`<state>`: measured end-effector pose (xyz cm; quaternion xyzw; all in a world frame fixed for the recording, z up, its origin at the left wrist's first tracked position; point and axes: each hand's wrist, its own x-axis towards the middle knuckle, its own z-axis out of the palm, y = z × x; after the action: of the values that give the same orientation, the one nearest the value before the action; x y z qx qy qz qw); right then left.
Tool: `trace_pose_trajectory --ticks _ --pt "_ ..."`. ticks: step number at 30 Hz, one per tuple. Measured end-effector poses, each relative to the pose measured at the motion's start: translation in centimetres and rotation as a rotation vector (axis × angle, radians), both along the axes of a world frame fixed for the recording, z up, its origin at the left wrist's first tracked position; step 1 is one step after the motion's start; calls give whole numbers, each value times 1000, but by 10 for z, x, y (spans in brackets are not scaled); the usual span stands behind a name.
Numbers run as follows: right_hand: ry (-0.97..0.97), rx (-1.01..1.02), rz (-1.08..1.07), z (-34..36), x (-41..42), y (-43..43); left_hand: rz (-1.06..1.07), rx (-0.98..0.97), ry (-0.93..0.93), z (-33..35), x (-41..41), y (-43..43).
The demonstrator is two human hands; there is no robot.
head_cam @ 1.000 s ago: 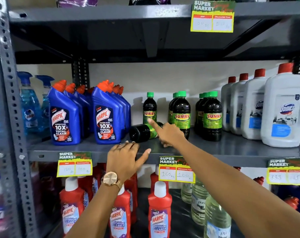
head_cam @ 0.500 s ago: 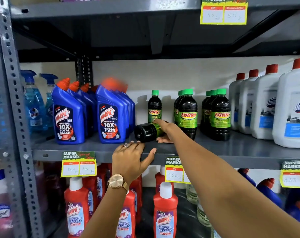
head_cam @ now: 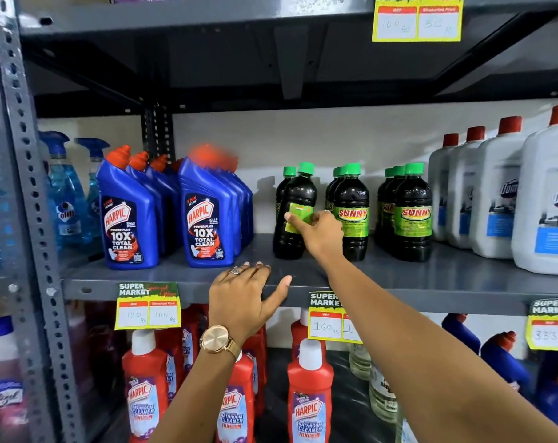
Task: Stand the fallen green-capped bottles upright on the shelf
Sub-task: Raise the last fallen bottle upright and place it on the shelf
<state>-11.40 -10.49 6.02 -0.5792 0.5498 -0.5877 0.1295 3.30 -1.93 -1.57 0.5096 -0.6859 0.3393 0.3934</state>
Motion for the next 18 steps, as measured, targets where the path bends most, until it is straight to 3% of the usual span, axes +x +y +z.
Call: trace_pose_trajectory --ticks 3,6,10,18 --pt "178 -17 -84 -2 2 0 0 26 -5 0 1 1" --pt "166 20 -39 -3 6 -2 4 38 4 1 1 3" --pt "56 147 187 -5 9 -6 4 39 5 2 0 4" --pt "186 174 137 -9 10 -9 9 71 12 3 -2 6"
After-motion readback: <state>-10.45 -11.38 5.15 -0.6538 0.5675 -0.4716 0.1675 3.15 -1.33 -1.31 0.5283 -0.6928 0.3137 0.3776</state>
